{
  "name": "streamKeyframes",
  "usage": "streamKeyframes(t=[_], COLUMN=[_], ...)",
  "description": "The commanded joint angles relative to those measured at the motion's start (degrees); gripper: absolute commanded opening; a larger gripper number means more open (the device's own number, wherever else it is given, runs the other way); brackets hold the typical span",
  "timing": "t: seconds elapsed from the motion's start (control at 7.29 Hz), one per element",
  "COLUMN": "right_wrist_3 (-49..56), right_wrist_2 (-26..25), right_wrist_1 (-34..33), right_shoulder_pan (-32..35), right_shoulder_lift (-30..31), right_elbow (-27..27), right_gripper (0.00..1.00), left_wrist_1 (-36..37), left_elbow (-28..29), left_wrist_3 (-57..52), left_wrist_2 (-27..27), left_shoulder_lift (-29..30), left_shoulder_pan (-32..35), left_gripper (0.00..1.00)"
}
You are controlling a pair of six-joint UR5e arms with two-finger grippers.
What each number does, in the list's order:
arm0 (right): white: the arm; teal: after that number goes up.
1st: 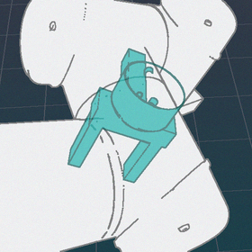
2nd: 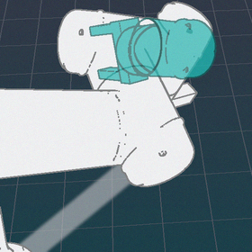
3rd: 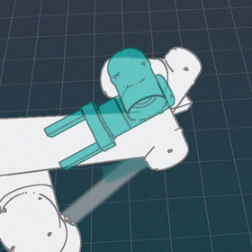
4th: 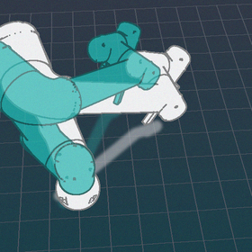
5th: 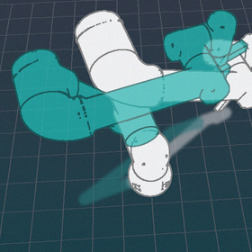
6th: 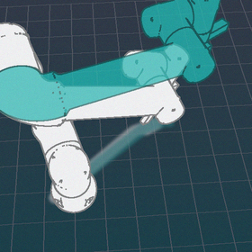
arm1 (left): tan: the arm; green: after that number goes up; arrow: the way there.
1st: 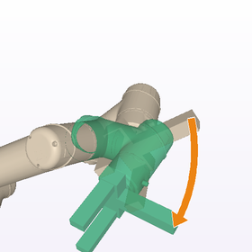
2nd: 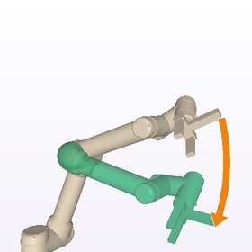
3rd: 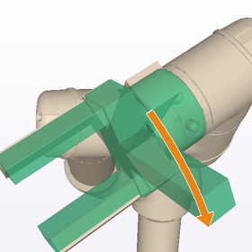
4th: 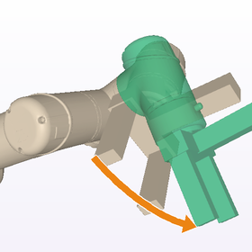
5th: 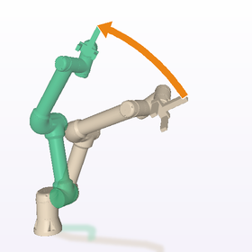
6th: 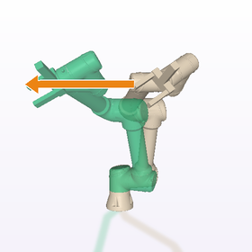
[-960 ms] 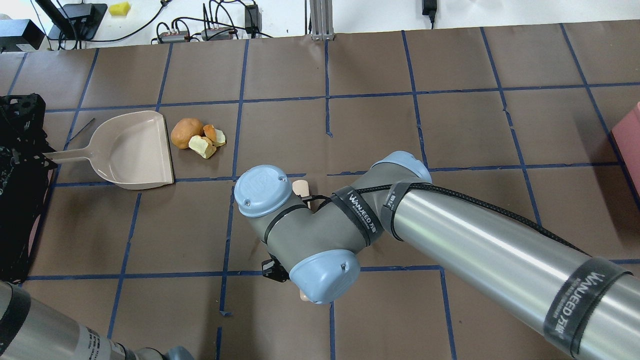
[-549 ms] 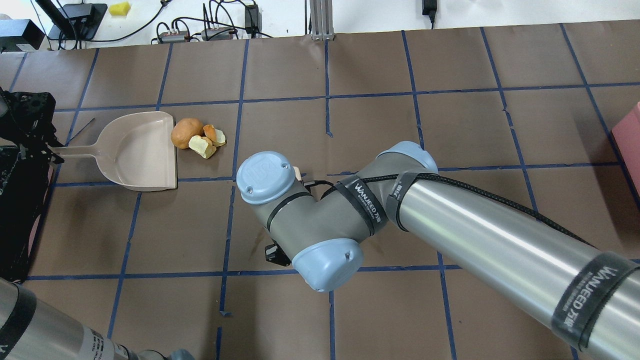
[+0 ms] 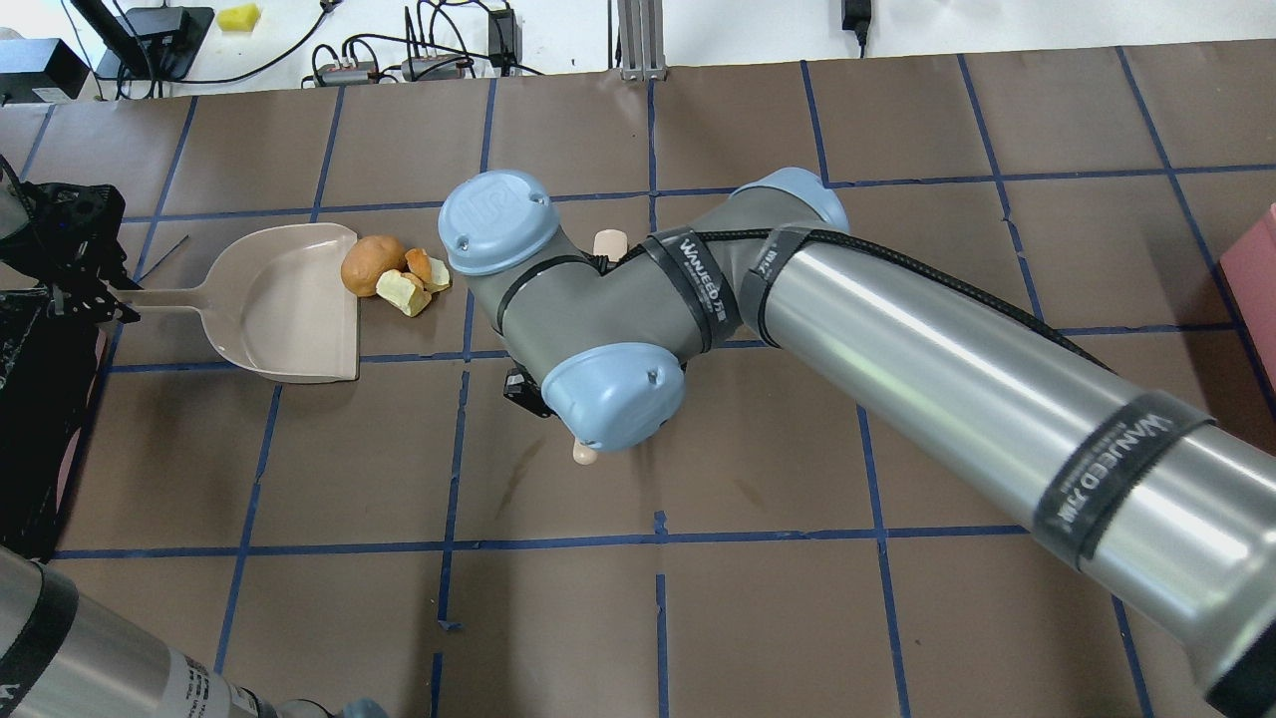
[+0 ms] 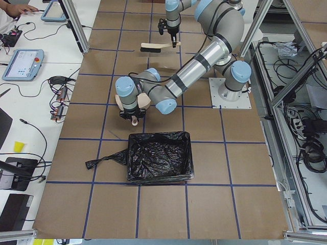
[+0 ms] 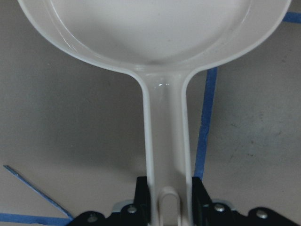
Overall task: Sweep and dump trash in nearest bin
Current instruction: 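Lift the brush with the right gripper and carry it toward the scraps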
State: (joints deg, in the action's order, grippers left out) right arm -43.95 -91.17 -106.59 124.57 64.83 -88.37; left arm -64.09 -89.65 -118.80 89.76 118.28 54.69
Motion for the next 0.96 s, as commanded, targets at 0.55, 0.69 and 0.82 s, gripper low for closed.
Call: streamKeyframes(t=[0.55,0.69,0.82], right_wrist_3=[-9.41,-7.92,-5.21], right_wrist_2=[0.81,0.73,0.2], right_wrist_1=[15.09,15.09,14.31], right_shoulder_pan=[4.88,4.98,4.89], right_shoulder_lift=[-26.12,-28.68,-31.14], right_elbow=[39.28,43.07,44.67], right_gripper=[0.01,0.01,0.01], left_wrist_1=[0.01,0.01,0.1], left_elbow=[0.0,0.0,0.0], left_wrist_3=[0.67,0.85,0.85], left_wrist_2=[-0.02,-0.11,-0.11], left_shoulder_lift=[0.02,0.02,0.02], left_shoulder_pan=[0.15,0.15,0.15], left_gripper=[0.02,0.02,0.02])
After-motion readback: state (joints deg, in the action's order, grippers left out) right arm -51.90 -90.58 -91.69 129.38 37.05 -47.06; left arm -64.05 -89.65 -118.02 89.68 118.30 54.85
